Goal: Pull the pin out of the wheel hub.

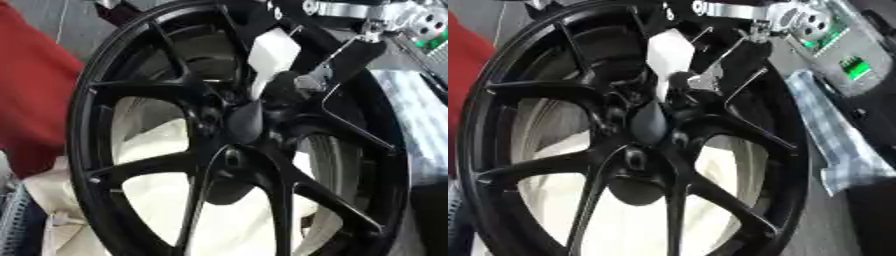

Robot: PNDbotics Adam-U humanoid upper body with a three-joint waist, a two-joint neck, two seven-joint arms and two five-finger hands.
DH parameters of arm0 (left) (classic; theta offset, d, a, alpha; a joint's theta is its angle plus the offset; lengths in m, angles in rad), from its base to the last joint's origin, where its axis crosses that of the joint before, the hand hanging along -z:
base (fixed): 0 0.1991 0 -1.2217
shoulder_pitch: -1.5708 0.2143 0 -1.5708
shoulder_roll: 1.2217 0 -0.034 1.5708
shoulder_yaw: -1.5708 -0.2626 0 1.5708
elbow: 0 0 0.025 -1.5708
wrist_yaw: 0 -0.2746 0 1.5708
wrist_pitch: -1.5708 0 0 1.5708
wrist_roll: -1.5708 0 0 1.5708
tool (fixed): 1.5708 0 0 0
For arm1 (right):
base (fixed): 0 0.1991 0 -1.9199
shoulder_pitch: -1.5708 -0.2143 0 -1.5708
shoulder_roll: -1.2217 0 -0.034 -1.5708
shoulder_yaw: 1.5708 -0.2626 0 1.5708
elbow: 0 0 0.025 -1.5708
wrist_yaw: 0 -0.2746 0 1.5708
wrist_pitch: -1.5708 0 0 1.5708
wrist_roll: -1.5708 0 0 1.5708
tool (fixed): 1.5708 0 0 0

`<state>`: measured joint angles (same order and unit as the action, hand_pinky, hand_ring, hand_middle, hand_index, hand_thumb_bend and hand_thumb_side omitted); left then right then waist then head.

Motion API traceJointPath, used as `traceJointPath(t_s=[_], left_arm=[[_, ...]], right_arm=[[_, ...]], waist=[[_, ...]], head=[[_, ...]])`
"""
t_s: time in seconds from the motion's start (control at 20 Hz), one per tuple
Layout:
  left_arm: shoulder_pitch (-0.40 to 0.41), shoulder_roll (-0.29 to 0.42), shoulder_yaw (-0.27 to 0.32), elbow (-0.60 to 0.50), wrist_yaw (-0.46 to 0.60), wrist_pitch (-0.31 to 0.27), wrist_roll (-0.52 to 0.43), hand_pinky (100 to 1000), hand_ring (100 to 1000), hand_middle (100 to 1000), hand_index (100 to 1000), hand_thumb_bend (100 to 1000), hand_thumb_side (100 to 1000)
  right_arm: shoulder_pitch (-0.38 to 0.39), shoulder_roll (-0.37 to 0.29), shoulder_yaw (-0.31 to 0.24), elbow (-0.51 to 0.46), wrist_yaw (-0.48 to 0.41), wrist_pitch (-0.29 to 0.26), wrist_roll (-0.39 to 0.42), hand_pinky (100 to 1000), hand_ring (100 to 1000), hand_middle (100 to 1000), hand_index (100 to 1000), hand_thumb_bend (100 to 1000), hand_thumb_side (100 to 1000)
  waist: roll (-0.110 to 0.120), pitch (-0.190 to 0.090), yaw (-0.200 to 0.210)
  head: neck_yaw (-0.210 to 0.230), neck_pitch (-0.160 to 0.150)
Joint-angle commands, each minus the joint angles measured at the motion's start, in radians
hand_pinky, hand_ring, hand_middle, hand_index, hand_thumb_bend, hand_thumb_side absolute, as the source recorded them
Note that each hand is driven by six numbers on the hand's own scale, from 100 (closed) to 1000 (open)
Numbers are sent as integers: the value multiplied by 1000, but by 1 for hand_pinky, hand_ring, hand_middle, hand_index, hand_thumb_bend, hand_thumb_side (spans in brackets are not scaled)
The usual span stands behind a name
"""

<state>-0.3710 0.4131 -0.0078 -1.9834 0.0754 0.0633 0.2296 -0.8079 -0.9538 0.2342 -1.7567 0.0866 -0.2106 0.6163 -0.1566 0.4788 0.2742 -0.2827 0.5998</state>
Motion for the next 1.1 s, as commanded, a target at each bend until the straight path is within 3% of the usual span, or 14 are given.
traceJointPath(t_s=[0.05, 0.3, 0.7, 0.95, 1.1], left_arm=[[-7, 25, 10, -17, -4, 2, -1, 777, 806, 612, 776, 100, 683], [-9, 27, 11, -17, -5, 1, -1, 777, 807, 611, 775, 100, 682], [-16, 31, 12, -17, -7, -2, -3, 778, 807, 609, 771, 100, 683], [-18, 32, 12, -17, -7, -3, -3, 778, 808, 609, 771, 100, 680], [-17, 33, 13, -17, -7, -3, -3, 779, 808, 609, 771, 100, 679]], right_arm=[[-8, -30, -17, -5, -8, 1, 9, 890, 927, 751, 767, 213, 227], [-8, -31, -15, -6, -19, 6, 27, 873, 873, 602, 659, 138, 121], [3, -30, -25, 3, -2, 0, 34, 851, 816, 457, 521, 126, 156], [-1, -36, -35, 0, -52, 18, 17, 837, 780, 390, 454, 157, 232], [-4, -46, -49, -6, -98, 34, 9, 836, 778, 379, 440, 162, 231]], waist=[[6, -21, -2], [2, -20, 1], [-18, -14, 16], [-22, -16, 22], [-22, -19, 23]], head=[[1, -7], [-3, -9], [-20, -28], [-34, -33], [-39, -34]])
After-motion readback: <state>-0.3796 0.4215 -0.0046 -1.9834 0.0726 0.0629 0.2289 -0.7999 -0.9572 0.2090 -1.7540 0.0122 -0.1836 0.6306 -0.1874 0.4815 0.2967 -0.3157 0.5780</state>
